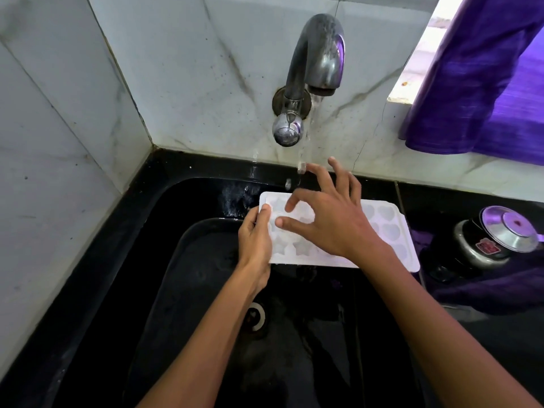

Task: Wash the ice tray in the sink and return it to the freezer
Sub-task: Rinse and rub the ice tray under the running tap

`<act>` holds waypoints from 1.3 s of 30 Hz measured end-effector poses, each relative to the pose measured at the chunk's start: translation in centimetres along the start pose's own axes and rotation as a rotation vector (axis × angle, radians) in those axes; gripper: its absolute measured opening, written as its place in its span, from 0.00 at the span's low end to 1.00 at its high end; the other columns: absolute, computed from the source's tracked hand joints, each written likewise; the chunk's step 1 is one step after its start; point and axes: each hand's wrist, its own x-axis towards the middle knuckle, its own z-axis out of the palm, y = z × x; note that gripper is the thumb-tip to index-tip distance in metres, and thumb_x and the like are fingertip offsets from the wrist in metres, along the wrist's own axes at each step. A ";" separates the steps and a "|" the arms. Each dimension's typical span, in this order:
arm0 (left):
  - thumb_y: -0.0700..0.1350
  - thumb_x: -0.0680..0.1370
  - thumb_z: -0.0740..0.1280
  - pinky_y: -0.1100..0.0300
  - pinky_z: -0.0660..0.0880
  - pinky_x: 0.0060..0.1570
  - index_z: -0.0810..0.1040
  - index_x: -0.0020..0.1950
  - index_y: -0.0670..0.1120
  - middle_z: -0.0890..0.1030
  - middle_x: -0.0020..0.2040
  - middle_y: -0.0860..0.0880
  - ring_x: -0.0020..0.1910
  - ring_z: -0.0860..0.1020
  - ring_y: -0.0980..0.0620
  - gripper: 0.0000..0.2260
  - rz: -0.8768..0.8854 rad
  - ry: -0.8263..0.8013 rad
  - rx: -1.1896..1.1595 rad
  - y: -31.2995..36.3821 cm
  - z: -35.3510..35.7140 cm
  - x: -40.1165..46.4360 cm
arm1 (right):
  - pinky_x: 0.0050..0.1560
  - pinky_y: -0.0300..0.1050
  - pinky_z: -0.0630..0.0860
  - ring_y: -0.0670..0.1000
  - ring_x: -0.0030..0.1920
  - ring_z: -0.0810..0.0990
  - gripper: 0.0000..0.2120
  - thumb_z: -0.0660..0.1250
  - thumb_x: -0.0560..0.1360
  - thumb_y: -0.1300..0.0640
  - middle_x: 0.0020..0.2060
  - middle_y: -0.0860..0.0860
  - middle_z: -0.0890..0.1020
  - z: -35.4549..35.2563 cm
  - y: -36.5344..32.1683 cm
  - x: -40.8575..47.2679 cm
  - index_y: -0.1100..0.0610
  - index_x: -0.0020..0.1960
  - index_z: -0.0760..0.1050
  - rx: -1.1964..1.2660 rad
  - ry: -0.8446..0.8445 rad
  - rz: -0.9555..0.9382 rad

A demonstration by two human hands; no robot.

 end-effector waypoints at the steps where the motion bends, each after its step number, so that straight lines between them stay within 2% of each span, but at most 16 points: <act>1: 0.52 0.81 0.59 0.42 0.76 0.58 0.80 0.50 0.50 0.82 0.54 0.41 0.57 0.79 0.39 0.11 0.003 -0.005 0.001 -0.1 0.1 -0.1 | 0.73 0.57 0.39 0.55 0.75 0.37 0.18 0.61 0.71 0.32 0.74 0.45 0.54 0.3 0.0 0.4 0.42 0.52 0.76 -0.022 -0.021 0.005; 3: 0.51 0.81 0.59 0.41 0.76 0.58 0.80 0.48 0.50 0.83 0.53 0.42 0.56 0.80 0.40 0.11 0.003 -0.012 0.007 -0.2 0.2 -0.2 | 0.73 0.59 0.38 0.56 0.75 0.36 0.19 0.59 0.72 0.33 0.75 0.47 0.52 0.8 -0.1 1.0 0.41 0.57 0.74 -0.066 -0.077 0.019; 8: 0.50 0.82 0.57 0.42 0.76 0.57 0.80 0.50 0.48 0.83 0.53 0.41 0.55 0.80 0.39 0.13 -0.022 0.003 0.001 -0.2 0.4 -0.3 | 0.73 0.60 0.36 0.58 0.75 0.35 0.17 0.57 0.74 0.34 0.76 0.46 0.49 1.0 -0.3 1.1 0.36 0.59 0.74 -0.100 -0.149 0.044; 15: 0.49 0.82 0.56 0.43 0.77 0.54 0.79 0.52 0.46 0.82 0.54 0.39 0.55 0.80 0.38 0.13 -0.026 0.016 0.009 -0.1 0.6 -0.4 | 0.71 0.61 0.41 0.57 0.75 0.41 0.17 0.68 0.66 0.33 0.75 0.45 0.54 0.5 -0.6 1.7 0.42 0.47 0.81 -0.159 0.019 -0.001; 19: 0.49 0.82 0.56 0.43 0.76 0.56 0.78 0.54 0.46 0.81 0.55 0.38 0.55 0.80 0.38 0.13 -0.026 0.017 0.021 -0.1 0.5 -0.3 | 0.71 0.63 0.39 0.59 0.74 0.37 0.18 0.62 0.71 0.33 0.76 0.47 0.48 0.5 -0.6 1.8 0.39 0.55 0.78 -0.175 -0.129 0.007; 21: 0.49 0.82 0.56 0.44 0.76 0.55 0.78 0.55 0.45 0.81 0.55 0.38 0.55 0.80 0.38 0.14 -0.037 0.022 0.021 -0.3 0.5 -0.4 | 0.71 0.63 0.39 0.59 0.74 0.36 0.18 0.63 0.70 0.33 0.76 0.46 0.47 0.4 -0.6 1.9 0.40 0.53 0.80 -0.179 -0.140 0.003; 23: 0.50 0.82 0.56 0.44 0.76 0.56 0.78 0.56 0.45 0.81 0.56 0.39 0.56 0.80 0.39 0.14 -0.047 0.027 0.019 -0.4 0.4 -0.4 | 0.71 0.62 0.40 0.58 0.75 0.38 0.16 0.67 0.67 0.33 0.75 0.44 0.50 0.4 -0.6 2.0 0.42 0.47 0.82 -0.155 -0.061 -0.010; 25: 0.49 0.82 0.56 0.47 0.77 0.53 0.78 0.55 0.45 0.81 0.55 0.39 0.54 0.80 0.40 0.14 -0.048 0.027 0.017 -0.4 0.3 -0.3 | 0.70 0.62 0.41 0.57 0.75 0.40 0.17 0.69 0.64 0.33 0.75 0.43 0.52 0.4 -0.5 2.0 0.42 0.45 0.82 -0.125 -0.007 -0.007; 28: 0.49 0.82 0.55 0.51 0.77 0.45 0.78 0.55 0.44 0.81 0.55 0.37 0.49 0.81 0.42 0.14 -0.039 0.015 0.009 -0.1 0.3 -0.2 | 0.69 0.62 0.39 0.58 0.74 0.37 0.18 0.64 0.68 0.31 0.76 0.45 0.47 0.4 -0.5 2.0 0.39 0.51 0.80 -0.159 -0.088 0.004; 31: 0.49 0.82 0.56 0.48 0.78 0.52 0.78 0.56 0.45 0.82 0.55 0.39 0.55 0.80 0.39 0.14 -0.039 0.024 0.020 -0.1 0.4 -0.3 | 0.70 0.63 0.40 0.59 0.74 0.36 0.18 0.63 0.69 0.32 0.76 0.45 0.46 0.5 -0.5 2.3 0.40 0.51 0.80 -0.197 -0.123 0.001; 35: 0.50 0.82 0.57 0.41 0.75 0.60 0.78 0.56 0.46 0.81 0.56 0.40 0.58 0.79 0.39 0.13 -0.028 0.038 0.015 0.1 0.3 -0.1 | 0.70 0.62 0.43 0.57 0.74 0.39 0.17 0.67 0.65 0.32 0.75 0.43 0.50 0.2 -0.5 2.3 0.41 0.46 0.82 -0.138 -0.020 0.009; 39: 0.48 0.82 0.56 0.45 0.76 0.55 0.78 0.56 0.44 0.81 0.56 0.38 0.56 0.80 0.38 0.14 -0.037 0.027 -0.001 0.1 0.3 -0.1 | 0.69 0.63 0.41 0.59 0.74 0.37 0.18 0.62 0.70 0.32 0.76 0.45 0.46 0.5 -0.5 2.2 0.38 0.53 0.79 -0.154 -0.149 0.010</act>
